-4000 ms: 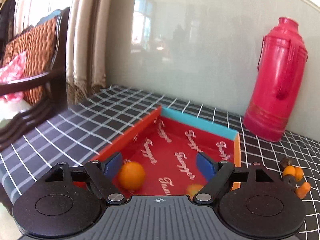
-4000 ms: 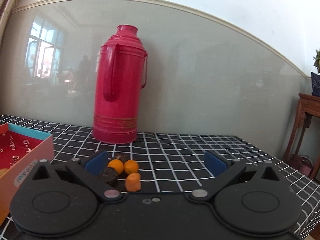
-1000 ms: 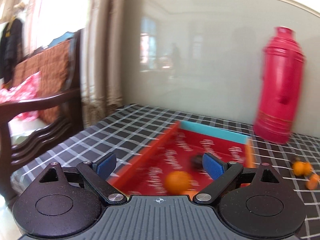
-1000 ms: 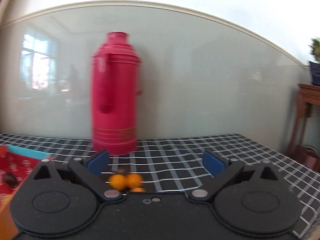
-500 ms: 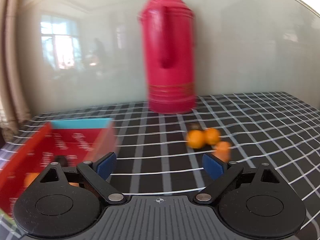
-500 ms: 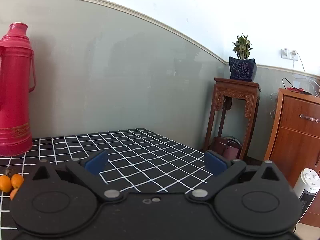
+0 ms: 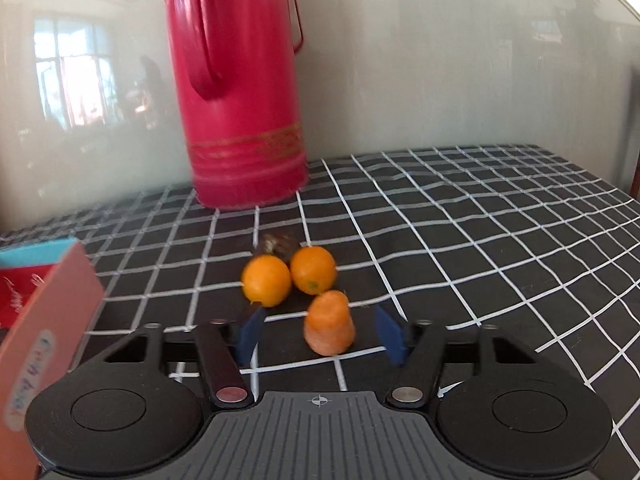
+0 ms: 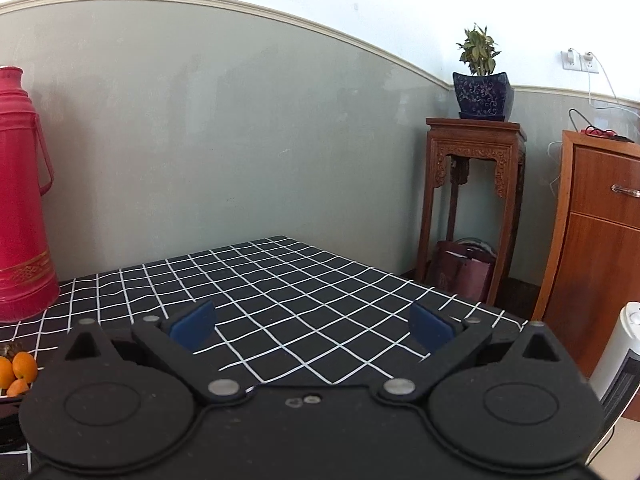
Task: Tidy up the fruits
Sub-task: 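Reach the left gripper to the orange chunk and close on it, then carry the orange chunk into the red box and open the left gripper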
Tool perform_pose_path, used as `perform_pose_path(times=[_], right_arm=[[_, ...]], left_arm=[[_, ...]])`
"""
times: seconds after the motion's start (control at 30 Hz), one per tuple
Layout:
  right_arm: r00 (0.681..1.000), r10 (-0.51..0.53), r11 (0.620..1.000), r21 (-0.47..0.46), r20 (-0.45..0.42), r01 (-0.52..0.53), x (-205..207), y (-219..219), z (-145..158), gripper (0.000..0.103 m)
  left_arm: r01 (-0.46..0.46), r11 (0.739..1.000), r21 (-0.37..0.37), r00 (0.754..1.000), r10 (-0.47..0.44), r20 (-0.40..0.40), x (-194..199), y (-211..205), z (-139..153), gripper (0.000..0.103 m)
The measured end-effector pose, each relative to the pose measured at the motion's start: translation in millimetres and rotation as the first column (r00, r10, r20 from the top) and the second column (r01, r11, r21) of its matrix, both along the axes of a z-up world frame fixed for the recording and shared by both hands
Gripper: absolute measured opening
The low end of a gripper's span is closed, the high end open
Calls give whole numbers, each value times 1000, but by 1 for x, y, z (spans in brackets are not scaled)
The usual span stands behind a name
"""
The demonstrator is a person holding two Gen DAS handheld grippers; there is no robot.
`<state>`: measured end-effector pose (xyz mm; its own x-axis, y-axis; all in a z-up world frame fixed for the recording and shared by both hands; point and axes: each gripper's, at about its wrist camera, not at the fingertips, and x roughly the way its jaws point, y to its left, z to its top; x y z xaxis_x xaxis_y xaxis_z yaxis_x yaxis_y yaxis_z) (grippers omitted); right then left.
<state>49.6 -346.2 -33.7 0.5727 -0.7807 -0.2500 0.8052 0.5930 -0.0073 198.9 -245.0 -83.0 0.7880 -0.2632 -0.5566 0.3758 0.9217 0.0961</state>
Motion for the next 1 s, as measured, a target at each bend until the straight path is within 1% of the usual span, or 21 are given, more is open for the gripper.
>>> perform_pose_path(times=[0.03, 0.07, 0.1, 0.23, 0.4, 0.57, 0.77, 1.0], right_arm=[[1000, 6, 1000, -1, 2, -6, 0, 1, 0, 97], [1000, 11, 1000, -2, 2, -11, 0, 2, 1, 97], [1000, 15, 1000, -4, 2, -15, 1, 3, 1, 97], [1000, 19, 1000, 2, 1, -19, 2, 4, 1, 97], [1000, 13, 1000, -9, 5, -13, 2, 7, 3, 97], [999, 35, 999, -13, 2, -35, 6, 14, 4, 97], [997, 76, 997, -29, -2, -76, 12, 28, 5, 97], [989, 146, 988, -53, -26, -147, 23, 52, 4, 97]], left_arm=[[4, 1000, 1, 1000, -4, -19, 2, -2, -2, 47], [7, 1000, -10, 999, -7, -36, 5, -2, -2, 40], [10, 1000, -24, 999, -11, -43, 6, -2, -3, 30], [12, 1000, -20, 999, -12, -41, 6, -5, -5, 29], [9, 1000, -25, 999, -10, -35, 0, 1, -2, 29], [-5, 999, -42, 1000, 4, -21, -1, 14, 11, 29], [-48, 998, -46, 999, 49, 23, -6, 43, 31, 29], [-147, 988, -50, 987, 150, 63, -7, 96, 48, 29]])
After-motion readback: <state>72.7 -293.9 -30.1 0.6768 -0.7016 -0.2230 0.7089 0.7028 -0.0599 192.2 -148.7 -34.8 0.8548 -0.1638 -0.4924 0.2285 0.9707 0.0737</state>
